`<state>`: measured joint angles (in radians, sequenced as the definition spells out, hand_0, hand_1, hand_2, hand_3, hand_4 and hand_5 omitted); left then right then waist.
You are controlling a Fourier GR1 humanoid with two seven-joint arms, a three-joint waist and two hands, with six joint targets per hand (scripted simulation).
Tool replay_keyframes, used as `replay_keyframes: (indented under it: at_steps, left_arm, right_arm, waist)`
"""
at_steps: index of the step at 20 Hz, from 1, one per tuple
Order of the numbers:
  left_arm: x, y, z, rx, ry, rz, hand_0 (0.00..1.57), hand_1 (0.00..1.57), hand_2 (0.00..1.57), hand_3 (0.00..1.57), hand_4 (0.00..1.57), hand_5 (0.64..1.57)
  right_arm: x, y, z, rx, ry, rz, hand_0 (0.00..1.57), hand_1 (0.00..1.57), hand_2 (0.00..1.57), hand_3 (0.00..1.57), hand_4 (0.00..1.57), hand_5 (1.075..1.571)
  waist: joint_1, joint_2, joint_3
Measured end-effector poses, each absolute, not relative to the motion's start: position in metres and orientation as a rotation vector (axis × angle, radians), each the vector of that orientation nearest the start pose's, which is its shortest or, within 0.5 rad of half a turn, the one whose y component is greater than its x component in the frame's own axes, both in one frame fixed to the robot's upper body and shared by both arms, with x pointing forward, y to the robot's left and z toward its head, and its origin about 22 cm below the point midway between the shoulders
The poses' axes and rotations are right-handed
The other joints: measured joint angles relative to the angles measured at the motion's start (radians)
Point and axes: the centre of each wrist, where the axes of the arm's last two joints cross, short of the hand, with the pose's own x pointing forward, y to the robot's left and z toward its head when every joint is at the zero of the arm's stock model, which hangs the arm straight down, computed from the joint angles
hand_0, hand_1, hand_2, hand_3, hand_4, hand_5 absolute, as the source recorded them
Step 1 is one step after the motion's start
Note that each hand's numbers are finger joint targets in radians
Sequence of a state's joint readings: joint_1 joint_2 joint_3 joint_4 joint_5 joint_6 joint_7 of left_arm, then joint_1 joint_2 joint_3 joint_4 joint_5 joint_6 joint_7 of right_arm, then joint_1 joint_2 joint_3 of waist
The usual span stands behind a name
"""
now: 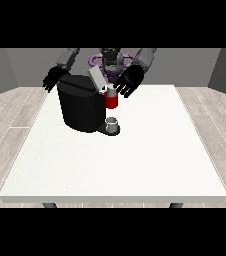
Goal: Insert the coffee pod into the coffee machine and close the lid
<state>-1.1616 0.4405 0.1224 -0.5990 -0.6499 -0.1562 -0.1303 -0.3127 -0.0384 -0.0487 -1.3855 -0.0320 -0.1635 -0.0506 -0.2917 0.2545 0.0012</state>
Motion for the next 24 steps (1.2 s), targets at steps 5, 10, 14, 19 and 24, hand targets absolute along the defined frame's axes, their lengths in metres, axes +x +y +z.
replay_keyframes:
  at_steps: [5,10,14,19,24]
  left_arm:
    - [0.462,0.263,0.228,0.722,-1.66,-0.911,1.09,1.09,1.13,0.96,0.4,1.571]
    - [0.462,0.258,0.225,0.733,-1.666,-0.937,1.05,1.05,1.12,0.96,0.36,1.571]
    - [0.462,0.258,0.222,0.749,-1.677,-0.938,1.02,1.02,1.09,0.9,0.37,1.571]
    - [0.461,0.264,0.227,0.755,-1.675,-1.002,0.0,0.0,0.0,0.0,0.0,1.571]
    - [0.462,0.264,0.229,0.765,-1.627,-1.06,0.0,0.0,0.0,0.0,0.0,1.571]
  right_arm:
    - [0.316,-0.216,0.037,-0.079,-1.716,-0.078,0.0,0.0,0.0,0.0,0.4,1.571]
    - [0.317,-0.22,0.035,-0.081,-1.725,-0.084,0.0,0.0,0.0,0.0,0.43,1.571]
    - [0.317,-0.216,0.034,-0.078,-1.728,-0.093,0.0,0.0,0.0,0.0,0.42,1.571]
    - [0.317,-0.217,0.036,-0.078,-1.745,-0.078,0.0,0.0,0.0,0.0,0.41,1.571]
    - [0.317,-0.212,0.034,-0.077,-1.728,-0.087,0.0,0.0,0.0,0.0,0.35,1.571]
  waist:
    - [0.002,0.003,0.0002]
    - [0.012,0.005,0.0002]
    - [0.017,0.004,0.0002]
    - [0.016,0.02,0.0004]
    - [0.016,0.01,0.0002]
